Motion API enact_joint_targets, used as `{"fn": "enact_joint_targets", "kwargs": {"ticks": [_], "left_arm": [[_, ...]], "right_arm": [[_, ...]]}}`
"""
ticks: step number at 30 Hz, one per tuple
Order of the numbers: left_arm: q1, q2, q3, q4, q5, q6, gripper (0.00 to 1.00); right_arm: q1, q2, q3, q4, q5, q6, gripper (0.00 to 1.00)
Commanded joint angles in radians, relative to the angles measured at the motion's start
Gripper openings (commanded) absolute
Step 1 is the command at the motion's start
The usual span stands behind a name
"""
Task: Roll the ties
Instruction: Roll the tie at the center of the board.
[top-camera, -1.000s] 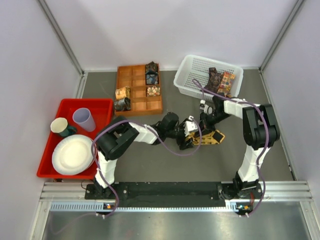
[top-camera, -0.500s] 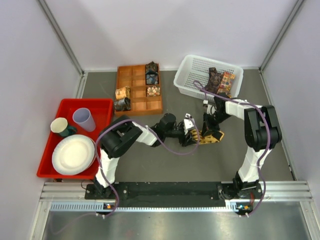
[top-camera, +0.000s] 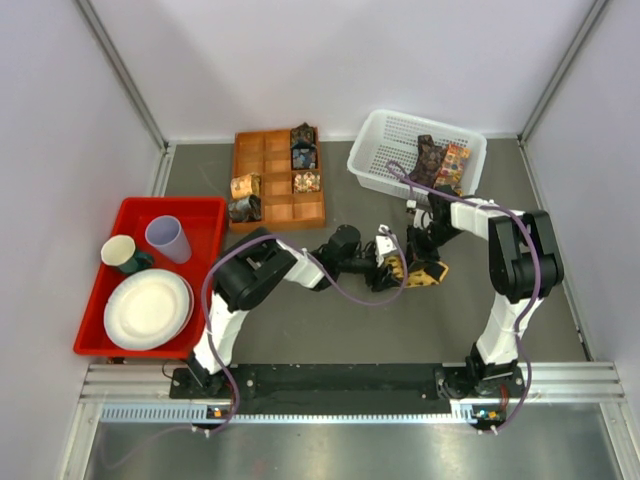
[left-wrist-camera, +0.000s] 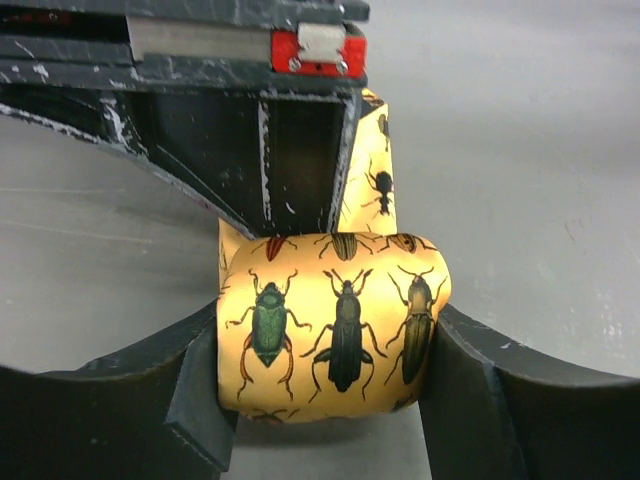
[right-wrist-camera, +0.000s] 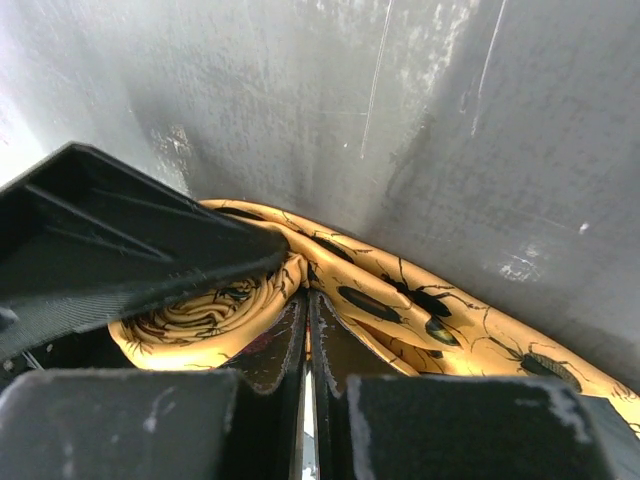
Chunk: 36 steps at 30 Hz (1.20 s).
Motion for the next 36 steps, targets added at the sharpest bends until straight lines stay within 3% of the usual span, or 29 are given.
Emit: {"fn": "enact_joint_targets", "kwargs": {"ticks": [1, 3, 5, 6, 7, 10, 14, 18, 19, 23, 36], "left_arm": [[-0.013, 0.035, 0.042, -0.014, -0.021, -0.012, 0.61], [-0.013, 0.035, 0.052, -0.039, -0.031, -0.006, 0.57], [-0.012, 0.023, 0.079, -0.175, -0.042, 0.013, 0.45], [-0.010, 0.011, 0.088, -0.247, -0.057, 0.072, 0.41], [-0.007, -0.023, 0.095, -0.420, -0.085, 0.109, 0.34], [0.011, -0.076, 0.085, -0.632, -0.097, 0.268, 0.26], [0.015, -0.083, 0.117, -0.957, -0.139, 0.396, 0.18], [0.011, -0.041, 0.191, -1.097, -0.166, 0.433, 0.15], [0.011, -0.029, 0.208, -1.106, -0.169, 0.436, 0.15], [0.001, -0.008, 0.246, -1.137, -0.197, 0.450, 0.16], [-0.019, 0.002, 0.266, -1.137, -0.241, 0.438, 0.24]], "right_arm": [[0.012, -0.001, -0.021, 0.111, 0.117, -0.025, 0.00], [0.016, -0.001, -0.021, 0.109, 0.105, -0.024, 0.00], [0.015, 0.004, -0.014, 0.082, 0.082, -0.028, 0.00], [0.010, 0.004, 0.006, 0.060, 0.032, -0.051, 0.00], [-0.012, -0.001, 0.011, 0.034, -0.002, -0.062, 0.00], [-0.072, -0.030, 0.032, -0.067, -0.105, -0.102, 0.00], [-0.123, -0.042, 0.074, -0.182, -0.214, -0.168, 0.15], [-0.143, -0.050, 0.103, -0.260, -0.347, -0.209, 0.33], [-0.143, -0.050, 0.101, -0.258, -0.369, -0.206, 0.41], [-0.137, -0.037, 0.065, -0.199, -0.466, -0.142, 0.54], [-0.033, 0.047, 0.028, -0.021, -0.424, -0.010, 0.47]]}}
